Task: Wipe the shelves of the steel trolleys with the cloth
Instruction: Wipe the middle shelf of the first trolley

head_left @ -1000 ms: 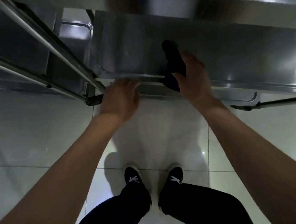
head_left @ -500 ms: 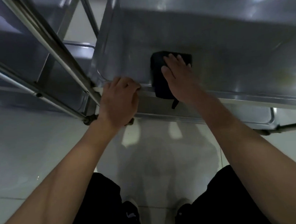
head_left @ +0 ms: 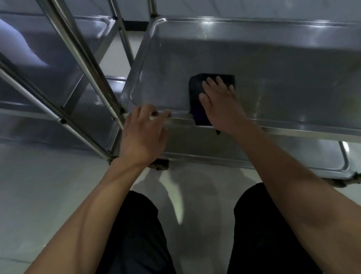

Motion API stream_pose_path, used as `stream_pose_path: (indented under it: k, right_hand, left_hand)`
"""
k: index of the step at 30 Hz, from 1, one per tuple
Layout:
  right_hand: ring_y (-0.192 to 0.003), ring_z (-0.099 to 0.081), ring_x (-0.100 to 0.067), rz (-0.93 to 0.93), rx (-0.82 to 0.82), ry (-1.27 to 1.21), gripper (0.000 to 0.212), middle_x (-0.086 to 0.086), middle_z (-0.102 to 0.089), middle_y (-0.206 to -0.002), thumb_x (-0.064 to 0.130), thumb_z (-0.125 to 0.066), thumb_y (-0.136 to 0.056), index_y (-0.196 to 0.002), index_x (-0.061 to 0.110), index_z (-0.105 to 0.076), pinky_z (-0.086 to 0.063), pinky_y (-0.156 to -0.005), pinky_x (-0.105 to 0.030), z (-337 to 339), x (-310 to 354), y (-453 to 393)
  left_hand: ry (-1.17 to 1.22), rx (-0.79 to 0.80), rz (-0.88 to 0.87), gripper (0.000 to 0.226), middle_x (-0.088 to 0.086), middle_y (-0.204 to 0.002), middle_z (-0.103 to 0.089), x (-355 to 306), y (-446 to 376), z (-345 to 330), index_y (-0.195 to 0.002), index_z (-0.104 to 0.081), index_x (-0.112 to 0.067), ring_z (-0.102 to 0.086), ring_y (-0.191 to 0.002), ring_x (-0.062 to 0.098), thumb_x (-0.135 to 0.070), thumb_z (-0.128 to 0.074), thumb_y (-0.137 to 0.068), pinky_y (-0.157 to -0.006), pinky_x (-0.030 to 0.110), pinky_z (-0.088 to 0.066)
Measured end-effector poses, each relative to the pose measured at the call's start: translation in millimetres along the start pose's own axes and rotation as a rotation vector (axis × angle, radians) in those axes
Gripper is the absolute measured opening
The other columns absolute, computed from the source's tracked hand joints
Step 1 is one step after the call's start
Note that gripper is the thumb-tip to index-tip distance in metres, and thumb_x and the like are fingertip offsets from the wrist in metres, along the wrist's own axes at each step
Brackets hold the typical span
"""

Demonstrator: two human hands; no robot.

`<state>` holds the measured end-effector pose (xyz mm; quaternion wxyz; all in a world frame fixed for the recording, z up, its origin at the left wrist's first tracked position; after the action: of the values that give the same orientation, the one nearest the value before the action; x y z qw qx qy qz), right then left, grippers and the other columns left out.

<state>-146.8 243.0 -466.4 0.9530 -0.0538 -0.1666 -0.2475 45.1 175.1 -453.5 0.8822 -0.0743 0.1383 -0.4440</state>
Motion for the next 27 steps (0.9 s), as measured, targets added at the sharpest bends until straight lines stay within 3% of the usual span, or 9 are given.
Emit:
stream_pose_path:
  k: [2,6,15,22,27]
  right_hand:
    - [-0.153,-0.01,-0.023,-0.018,-0.03,-0.037,0.05,-0.008,-0.019,-0.165,0.031,-0.023,-0.109,-0.154,0.01,-0.032,-0.007,-0.123,-0.047,4,-1,3]
    - [-0.154,-0.006,-0.023,-0.012,0.003,0.015,0.051,-0.007,-0.017,-0.165,0.029,-0.021,-0.108,-0.156,0.012,-0.026,-0.006,-0.123,-0.048,-8,3,0]
    - [-0.154,0.004,-0.021,0.102,0.096,0.045,0.053,-0.001,-0.005,-0.168,0.032,-0.02,-0.108,-0.159,0.017,-0.013,0.001,-0.124,-0.048,-41,66,-35]
    - [-0.154,-0.003,-0.027,0.235,0.124,0.101,0.052,-0.004,-0.013,-0.166,0.031,-0.025,-0.107,-0.158,0.019,-0.018,-0.007,-0.121,-0.055,-59,122,-67]
    - [-0.153,-0.006,-0.025,0.274,0.153,0.076,0.052,-0.003,-0.017,-0.166,0.029,-0.027,-0.106,-0.157,0.019,-0.023,-0.01,-0.121,-0.055,-61,139,-72]
  left_hand:
    - [0.038,-0.026,0.081,0.034,0.008,-0.122,-0.057,14,2,6,-0.125,-0.063,-0.017,-0.05,-0.118,0.031,-0.024,-0.062,-0.091,-0.093,0.048,-0.049]
    - [0.07,-0.069,0.093,0.03,0.01,-0.12,-0.062,19,6,6,-0.12,-0.069,-0.007,-0.057,-0.113,0.033,-0.016,-0.061,-0.093,-0.088,0.047,-0.052]
    - [0.096,-0.052,0.138,0.033,0.001,-0.13,-0.065,23,8,9,-0.127,-0.067,-0.014,-0.06,-0.119,0.022,-0.023,-0.054,-0.098,-0.104,0.044,-0.045]
    - [0.168,-0.1,0.143,0.025,0.003,-0.124,-0.064,33,15,11,-0.115,-0.068,-0.006,-0.068,-0.096,0.029,-0.008,-0.059,-0.092,-0.077,0.036,-0.052]
    - [0.186,-0.093,0.162,0.027,0.004,-0.126,-0.062,36,16,11,-0.117,-0.067,-0.004,-0.066,-0.094,0.032,-0.011,-0.059,-0.092,-0.077,0.04,-0.053]
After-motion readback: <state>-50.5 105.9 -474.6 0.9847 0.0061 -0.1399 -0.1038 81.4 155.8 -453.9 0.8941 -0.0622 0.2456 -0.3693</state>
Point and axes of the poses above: each hand's wrist, its own y-axis away from the middle knuckle, its own z-axis out of the back of the hand, x = y × z, the point moved 9 cm from there along -y, towards the middle knuckle
